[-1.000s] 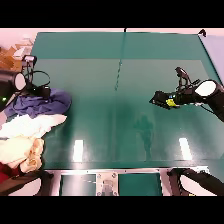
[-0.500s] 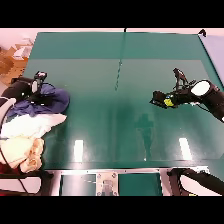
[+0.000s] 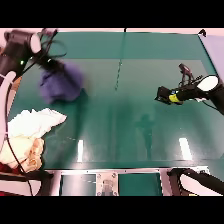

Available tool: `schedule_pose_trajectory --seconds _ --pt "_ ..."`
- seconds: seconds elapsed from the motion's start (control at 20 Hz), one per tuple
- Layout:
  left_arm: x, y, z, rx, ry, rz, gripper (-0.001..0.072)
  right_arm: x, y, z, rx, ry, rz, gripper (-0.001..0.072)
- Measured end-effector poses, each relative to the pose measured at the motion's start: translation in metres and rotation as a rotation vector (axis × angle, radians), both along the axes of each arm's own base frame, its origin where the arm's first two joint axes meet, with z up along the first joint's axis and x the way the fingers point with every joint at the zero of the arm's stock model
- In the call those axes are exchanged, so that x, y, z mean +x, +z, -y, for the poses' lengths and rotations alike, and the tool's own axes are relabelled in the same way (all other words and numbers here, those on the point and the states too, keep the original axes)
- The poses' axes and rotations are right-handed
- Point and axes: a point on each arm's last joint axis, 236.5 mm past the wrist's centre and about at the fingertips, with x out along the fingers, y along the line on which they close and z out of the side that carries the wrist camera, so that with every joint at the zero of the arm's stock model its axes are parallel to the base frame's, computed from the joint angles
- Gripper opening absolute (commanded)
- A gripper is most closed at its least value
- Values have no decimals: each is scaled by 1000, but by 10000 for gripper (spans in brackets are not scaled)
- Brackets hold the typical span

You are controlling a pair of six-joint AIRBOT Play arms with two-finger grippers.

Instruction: Fold the shirts.

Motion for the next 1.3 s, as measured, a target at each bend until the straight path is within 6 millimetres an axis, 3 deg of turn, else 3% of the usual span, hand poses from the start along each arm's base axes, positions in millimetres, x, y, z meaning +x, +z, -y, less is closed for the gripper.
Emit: schedule_pose_trajectory --seconds 0.1,0.25,0.3,0.35,0.4,0.5,0.6,0.7,0.85,0.95,1.1,1.3 --pt "-11 18 69 -84 -124 21 28 4 12 14 -2 -15 8 13" --pt "-41 9 164 -176 -294 -28 48 5 22 30 -5 -32 7 14" --pt "-51 1 190 -202 -339 -52 361 3 23 34 -5 -34 2 30" --pt "-61 -10 215 -226 -379 -79 659 2 24 36 -5 -35 -2 159" --pt "-69 -19 235 -246 -409 -101 670 1 25 38 -5 -35 -8 268" --pt "-82 -33 262 -275 -449 -140 670 0 26 40 -4 -36 -13 310" --pt "-87 -35 267 -280 -458 -170 670 -1 26 43 -5 -37 -15 382" --pt "-89 -32 251 -265 -435 -225 670 -1 25 47 -9 -31 -15 455" --pt "-102 -43 210 -243 -349 -386 671 0 14 55 -13 -25 -36 454" --pt "-124 -63 194 -244 -310 -527 672 1 -3 59 -8 -16 -74 451" --pt "-172 -102 198 -285 -305 -735 672 2 -36 58 19 9 -149 428" --pt "-212 -146 233 -372 -324 -814 670 4 -75 49 76 47 -224 428"
